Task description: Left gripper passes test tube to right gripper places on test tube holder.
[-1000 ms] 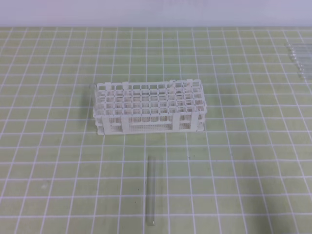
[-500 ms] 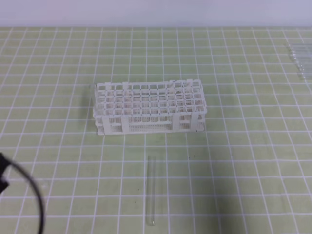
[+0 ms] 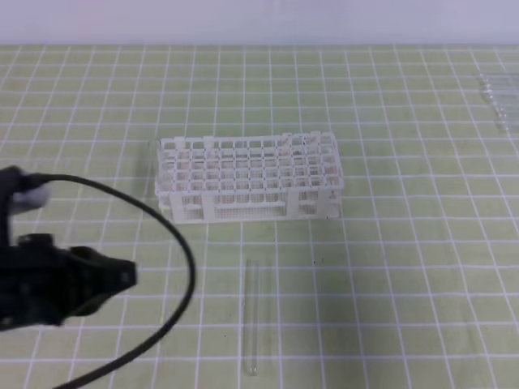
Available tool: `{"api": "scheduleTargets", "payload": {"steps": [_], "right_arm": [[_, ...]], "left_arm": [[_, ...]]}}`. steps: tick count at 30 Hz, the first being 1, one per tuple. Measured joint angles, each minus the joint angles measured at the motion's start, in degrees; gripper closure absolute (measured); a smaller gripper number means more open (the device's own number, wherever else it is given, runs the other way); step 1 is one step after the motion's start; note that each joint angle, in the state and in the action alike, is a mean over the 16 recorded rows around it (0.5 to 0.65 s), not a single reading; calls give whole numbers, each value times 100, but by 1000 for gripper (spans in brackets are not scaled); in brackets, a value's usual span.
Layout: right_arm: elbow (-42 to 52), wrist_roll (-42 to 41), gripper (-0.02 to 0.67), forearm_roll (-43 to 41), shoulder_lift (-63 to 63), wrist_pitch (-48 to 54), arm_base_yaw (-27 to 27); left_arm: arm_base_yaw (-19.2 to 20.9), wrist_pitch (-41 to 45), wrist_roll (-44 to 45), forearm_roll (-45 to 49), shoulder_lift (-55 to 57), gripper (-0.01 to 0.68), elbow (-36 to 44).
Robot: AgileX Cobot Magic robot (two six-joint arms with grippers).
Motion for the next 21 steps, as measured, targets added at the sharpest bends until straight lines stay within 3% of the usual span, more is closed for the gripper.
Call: {"api": "scheduleTargets", "payload": {"steps": [10, 21], "right_arm": [[-3, -229, 665, 53, 77, 64, 0], [5, -272, 665, -5, 80, 154, 9]], "left_arm": [[-1729, -672, -938, 345, 1557, 674, -635], [-2748, 148, -2642, 1881, 3182, 674, -2060]]}}
